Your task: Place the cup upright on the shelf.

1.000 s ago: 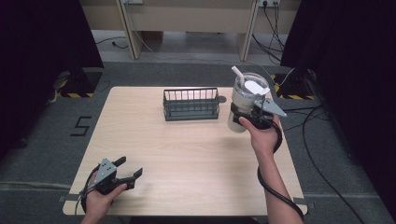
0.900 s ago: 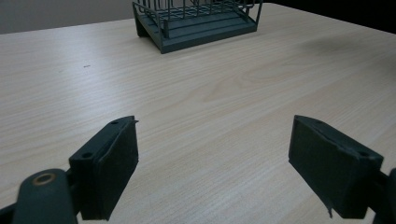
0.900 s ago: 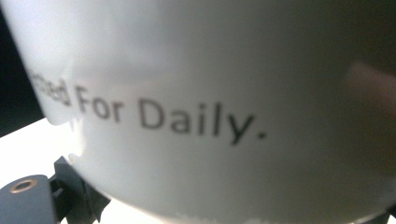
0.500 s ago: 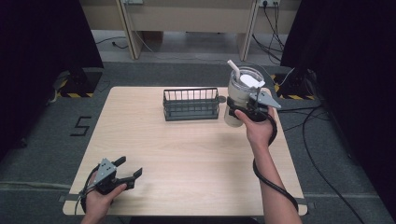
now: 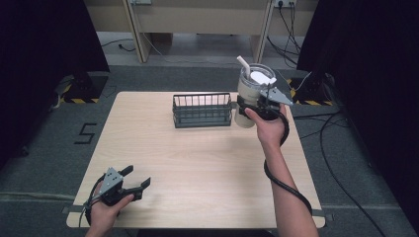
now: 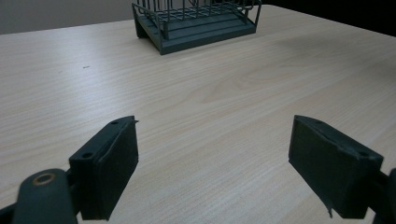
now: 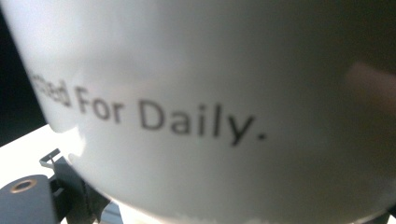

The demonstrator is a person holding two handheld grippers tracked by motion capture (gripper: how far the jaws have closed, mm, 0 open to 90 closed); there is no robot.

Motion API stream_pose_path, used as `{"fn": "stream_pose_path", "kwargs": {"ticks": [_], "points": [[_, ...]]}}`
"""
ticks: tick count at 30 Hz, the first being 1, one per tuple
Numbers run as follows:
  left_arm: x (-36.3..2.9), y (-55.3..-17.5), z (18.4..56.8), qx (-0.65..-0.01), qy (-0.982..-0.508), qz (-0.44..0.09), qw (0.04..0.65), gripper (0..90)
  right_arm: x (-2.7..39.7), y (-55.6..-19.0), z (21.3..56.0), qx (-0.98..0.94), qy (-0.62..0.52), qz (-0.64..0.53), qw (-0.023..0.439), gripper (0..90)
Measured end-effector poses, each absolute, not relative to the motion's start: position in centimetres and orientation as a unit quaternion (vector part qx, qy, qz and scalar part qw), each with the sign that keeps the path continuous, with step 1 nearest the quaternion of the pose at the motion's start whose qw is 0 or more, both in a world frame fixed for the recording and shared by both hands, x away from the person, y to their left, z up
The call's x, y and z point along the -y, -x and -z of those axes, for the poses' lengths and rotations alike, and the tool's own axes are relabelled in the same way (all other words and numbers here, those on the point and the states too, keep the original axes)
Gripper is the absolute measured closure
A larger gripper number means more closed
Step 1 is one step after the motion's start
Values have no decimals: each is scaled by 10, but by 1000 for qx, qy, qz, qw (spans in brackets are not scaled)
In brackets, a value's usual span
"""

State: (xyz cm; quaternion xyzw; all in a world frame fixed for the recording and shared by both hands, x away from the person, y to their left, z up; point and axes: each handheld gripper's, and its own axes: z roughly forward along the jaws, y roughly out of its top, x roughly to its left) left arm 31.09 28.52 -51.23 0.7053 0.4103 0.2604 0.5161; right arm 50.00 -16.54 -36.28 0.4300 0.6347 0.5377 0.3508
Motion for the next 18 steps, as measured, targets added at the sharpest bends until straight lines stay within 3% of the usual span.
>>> {"fn": "stream_pose_path", "kwargs": {"ticks": [18], "points": [[-285, -311, 512, -410, -704, -258, 519, 153, 151, -518, 352, -635, -426, -542, 348, 97]]}}
